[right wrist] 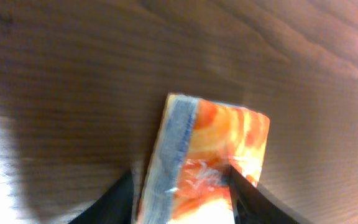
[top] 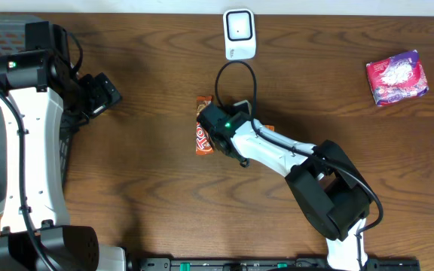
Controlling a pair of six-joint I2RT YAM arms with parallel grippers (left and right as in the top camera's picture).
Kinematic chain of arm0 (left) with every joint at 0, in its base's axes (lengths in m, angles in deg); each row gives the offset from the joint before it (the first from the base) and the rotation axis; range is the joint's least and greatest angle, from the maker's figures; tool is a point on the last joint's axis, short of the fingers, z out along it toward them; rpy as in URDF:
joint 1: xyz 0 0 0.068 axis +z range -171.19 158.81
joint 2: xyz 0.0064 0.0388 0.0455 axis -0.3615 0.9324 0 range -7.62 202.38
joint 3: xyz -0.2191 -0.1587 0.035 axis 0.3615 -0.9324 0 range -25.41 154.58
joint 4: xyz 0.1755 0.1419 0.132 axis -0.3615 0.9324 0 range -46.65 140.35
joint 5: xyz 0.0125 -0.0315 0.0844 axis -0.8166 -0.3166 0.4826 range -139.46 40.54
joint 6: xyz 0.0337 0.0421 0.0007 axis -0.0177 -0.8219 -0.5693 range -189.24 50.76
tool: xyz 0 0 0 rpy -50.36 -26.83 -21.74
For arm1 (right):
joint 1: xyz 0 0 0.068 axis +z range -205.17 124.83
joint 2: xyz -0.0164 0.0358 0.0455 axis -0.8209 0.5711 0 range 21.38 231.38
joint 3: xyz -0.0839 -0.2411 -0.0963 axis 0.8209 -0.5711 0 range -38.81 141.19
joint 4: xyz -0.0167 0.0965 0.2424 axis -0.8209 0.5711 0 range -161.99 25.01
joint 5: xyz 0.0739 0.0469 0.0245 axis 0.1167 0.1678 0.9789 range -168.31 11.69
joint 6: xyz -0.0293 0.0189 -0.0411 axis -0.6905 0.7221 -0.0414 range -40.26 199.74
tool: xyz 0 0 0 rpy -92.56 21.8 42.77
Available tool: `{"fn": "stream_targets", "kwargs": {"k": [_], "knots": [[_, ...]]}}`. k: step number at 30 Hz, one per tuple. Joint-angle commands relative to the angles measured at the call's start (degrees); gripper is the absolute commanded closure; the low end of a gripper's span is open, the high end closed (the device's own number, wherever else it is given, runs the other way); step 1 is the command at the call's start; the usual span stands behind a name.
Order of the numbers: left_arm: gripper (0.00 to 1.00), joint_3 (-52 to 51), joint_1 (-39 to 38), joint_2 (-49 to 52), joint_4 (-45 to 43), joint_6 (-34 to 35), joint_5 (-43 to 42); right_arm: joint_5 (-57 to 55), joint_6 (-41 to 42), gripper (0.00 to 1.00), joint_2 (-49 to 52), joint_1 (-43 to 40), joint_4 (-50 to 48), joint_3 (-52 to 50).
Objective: Scan the item barcode
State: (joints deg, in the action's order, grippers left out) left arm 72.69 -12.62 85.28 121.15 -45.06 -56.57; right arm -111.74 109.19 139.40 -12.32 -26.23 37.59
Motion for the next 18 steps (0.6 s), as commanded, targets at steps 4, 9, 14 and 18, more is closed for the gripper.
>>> {"fn": "stream_targets", "kwargs": {"k": [4,9,14,18], "knots": [[0.02,-0.28,0.09,0.35,0.17,0.07,0.74,-0.96,0.74,0.87,0.07,-0.46,-0.85,-0.94],[0.02,-0.28,0.09,0.35,0.17,0.07,0.74,9.62,-0.22,0.99,-0.11,-2.84,-1.2,0.24],[0.02,-0.28,0.09,0.35,0.17,0.07,0.74,30.01,-6.95,0.99,-2.73,-8.2,-0.26,4.92],[0.02,-0.28,0.09,0.35,0.17,0.07,0.74,52.81,-14.75,0.99,-5.66,-13.57,-0.09,8.13]]}}
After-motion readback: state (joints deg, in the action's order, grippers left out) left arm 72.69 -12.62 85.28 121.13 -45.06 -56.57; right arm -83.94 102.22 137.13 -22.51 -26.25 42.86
